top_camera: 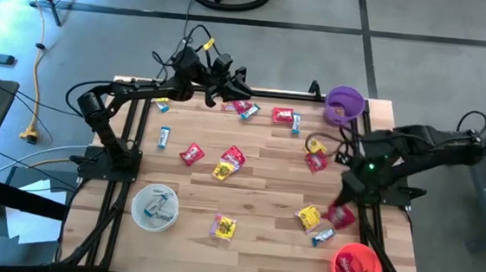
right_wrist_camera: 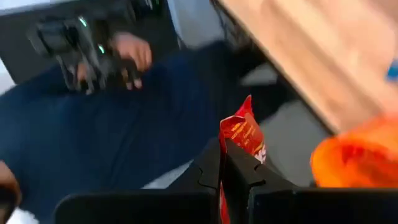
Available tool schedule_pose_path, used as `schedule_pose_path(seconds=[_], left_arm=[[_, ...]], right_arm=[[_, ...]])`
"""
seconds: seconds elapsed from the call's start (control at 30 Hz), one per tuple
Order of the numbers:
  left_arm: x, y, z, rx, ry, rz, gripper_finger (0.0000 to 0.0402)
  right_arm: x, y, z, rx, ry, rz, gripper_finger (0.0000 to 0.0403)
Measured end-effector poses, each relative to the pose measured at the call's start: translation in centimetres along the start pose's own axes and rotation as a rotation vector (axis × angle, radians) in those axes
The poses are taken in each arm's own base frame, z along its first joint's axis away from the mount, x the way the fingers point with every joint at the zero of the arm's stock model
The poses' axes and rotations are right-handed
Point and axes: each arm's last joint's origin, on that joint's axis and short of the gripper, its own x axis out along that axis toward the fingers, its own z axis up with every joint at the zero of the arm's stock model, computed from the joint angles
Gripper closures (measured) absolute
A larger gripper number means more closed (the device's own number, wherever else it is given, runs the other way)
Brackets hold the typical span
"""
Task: Sort candy
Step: Put the red candy into the orange bin
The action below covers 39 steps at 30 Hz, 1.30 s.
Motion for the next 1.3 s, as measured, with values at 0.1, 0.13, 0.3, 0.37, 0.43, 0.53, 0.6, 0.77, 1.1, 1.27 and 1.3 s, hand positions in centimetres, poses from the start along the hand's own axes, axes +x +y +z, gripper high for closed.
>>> schedule_pose_path(seconds=[0.1, 0.13, 0.3, 0.37, 0.43, 0.53, 0.6, 0.77, 1.1, 1.27, 1.3], left_arm=[[0.0, 0.0, 0.0, 0.000, -0.001, 0.001, 0.0312], [0.0, 0.0, 0.0, 0.000, -0.001, 0.001, 0.0312], [0.0, 0.0, 0.0, 0.002, 0.003, 0.002, 0.0312], [0.0, 0.0, 0.0, 0.012, 0.003, 0.002, 0.0312], [0.0, 0.0, 0.0, 0.020, 0.003, 0.002, 0.0312], [0.0, 0.0, -0.1, 0.019, 0.003, 0.002, 0.0312], [0.0, 0.0, -0.1, 0.019, 0.003, 0.002, 0.0312], [0.0, 0.1, -0.1, 0.019, 0.004, 0.002, 0.0312], [0.0, 0.1, -0.1, 0.019, 0.004, 0.002, 0.0312], [0.0, 0.1, -0.1, 0.019, 0.004, 0.002, 0.0312], [0.0, 0.1, -0.1, 0.019, 0.004, 0.002, 0.0312]], right_arm=[[0.5, 0.0, -1.1, 0.087, 0.079, -0.026, 0.0403], [0.7, -0.1, -1.4, 0.120, 0.104, -0.038, 0.0403], [1.7, -1.2, -3.1, 0.227, 0.200, -0.207, 0.0403], [2.1, -1.7, -3.5, 0.237, 0.219, -0.285, 0.0403], [2.6, -2.2, -3.7, 0.236, 0.225, -0.362, 0.0403], [3.7, -2.7, -4.0, 0.199, 0.240, -0.460, 0.0403], [4.7, -2.8, -4.2, 0.155, 0.264, -0.505, 0.0403], [7.4, -3.2, -5.0, 0.053, 0.327, -0.606, 0.0403], [13.0, -4.2, -5.9, -0.110, 0.368, -0.738, 0.0403], [15.8, -4.9, -6.4, -0.183, 0.412, -0.771, 0.0403], [16.3, -5.1, -6.4, -0.189, 0.417, -0.783, 0.0403]])
